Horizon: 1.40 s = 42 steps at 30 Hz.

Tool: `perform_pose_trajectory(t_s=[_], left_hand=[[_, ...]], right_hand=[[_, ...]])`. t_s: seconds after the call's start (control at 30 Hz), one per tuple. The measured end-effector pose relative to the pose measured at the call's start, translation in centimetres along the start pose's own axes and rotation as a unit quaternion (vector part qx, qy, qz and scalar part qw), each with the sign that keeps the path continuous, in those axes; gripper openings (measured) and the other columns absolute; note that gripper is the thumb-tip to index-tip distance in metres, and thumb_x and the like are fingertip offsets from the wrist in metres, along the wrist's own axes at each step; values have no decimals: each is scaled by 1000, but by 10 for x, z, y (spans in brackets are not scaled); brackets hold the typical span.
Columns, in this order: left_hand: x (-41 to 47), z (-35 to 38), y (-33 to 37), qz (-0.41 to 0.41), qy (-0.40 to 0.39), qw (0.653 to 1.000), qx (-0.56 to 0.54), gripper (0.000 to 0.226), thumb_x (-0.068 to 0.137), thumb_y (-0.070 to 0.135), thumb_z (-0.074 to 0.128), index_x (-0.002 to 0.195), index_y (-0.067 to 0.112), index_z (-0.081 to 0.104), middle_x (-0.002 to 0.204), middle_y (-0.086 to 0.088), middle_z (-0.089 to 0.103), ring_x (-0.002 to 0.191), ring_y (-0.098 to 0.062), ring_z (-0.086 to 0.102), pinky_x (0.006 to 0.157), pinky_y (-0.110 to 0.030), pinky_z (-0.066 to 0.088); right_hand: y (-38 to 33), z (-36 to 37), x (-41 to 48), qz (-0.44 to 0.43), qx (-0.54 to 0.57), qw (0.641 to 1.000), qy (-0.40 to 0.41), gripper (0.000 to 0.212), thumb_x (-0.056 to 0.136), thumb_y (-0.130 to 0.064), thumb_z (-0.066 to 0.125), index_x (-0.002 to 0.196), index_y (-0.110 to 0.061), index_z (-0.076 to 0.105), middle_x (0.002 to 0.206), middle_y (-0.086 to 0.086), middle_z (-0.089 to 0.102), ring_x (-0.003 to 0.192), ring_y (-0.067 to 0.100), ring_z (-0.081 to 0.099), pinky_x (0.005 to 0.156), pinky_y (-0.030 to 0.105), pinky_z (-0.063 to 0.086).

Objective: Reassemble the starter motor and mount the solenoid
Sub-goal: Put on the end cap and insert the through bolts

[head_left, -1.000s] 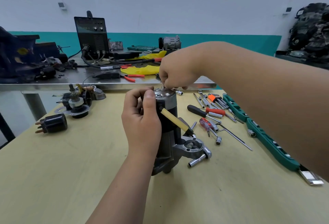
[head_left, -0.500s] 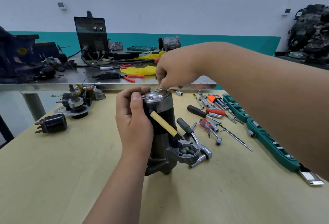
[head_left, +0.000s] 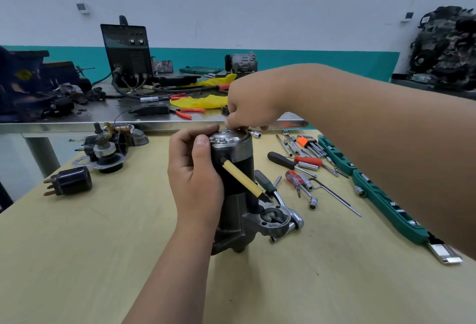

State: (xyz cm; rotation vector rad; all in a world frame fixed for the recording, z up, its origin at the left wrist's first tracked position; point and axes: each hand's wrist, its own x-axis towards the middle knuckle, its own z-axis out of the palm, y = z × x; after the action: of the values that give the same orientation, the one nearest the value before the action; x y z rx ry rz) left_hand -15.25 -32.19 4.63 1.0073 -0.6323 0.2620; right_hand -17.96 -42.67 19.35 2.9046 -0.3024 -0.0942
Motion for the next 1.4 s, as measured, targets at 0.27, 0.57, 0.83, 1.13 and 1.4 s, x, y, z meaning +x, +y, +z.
perform_pose_trajectory(t_s=[0.27,0.57,0.83,1.13,1.4], left_hand=[[-2,4,3,-6,-13,1000,-2,24,88,23,53,76,42,61,98,13,72,80,1,61,69,-13,48],[-4,6,4,12,-22,1000,5,16,85,32,54,80,45,63,95,18,71,83,4,62,71,-9,46],[-3,5,3,7,-30,999,-7,14,84,35,54,80,44,63,99,15,72,93,-2,65,75,-11,46],[-6,7,5,10,-37,999,-14,14,83,22,62,80,35,61,92,20,71,83,4,65,69,-8,46],[-4,5,3,7,-15,1000,8,27,90,16,48,79,32,67,91,21,71,94,2,64,77,-8,45]], right_hand=[[1,-2,-4,-1,-9,1000,-8,39,96,-38,46,69,-14,61,67,5,68,62,20,62,56,30,43],[6,-3,-7,1,-15,1000,-20,29,94,-37,48,81,-16,63,77,6,71,72,22,67,66,35,54],[4,-4,-9,6,-25,999,-23,31,94,-36,48,74,-16,62,71,5,70,69,22,66,61,32,50],[4,-6,-10,8,-25,999,-29,31,95,-38,47,80,-16,64,64,1,69,69,21,68,63,32,52],[8,-1,-12,3,8,999,-37,22,93,-25,47,93,-14,66,85,4,70,74,18,69,73,36,57]])
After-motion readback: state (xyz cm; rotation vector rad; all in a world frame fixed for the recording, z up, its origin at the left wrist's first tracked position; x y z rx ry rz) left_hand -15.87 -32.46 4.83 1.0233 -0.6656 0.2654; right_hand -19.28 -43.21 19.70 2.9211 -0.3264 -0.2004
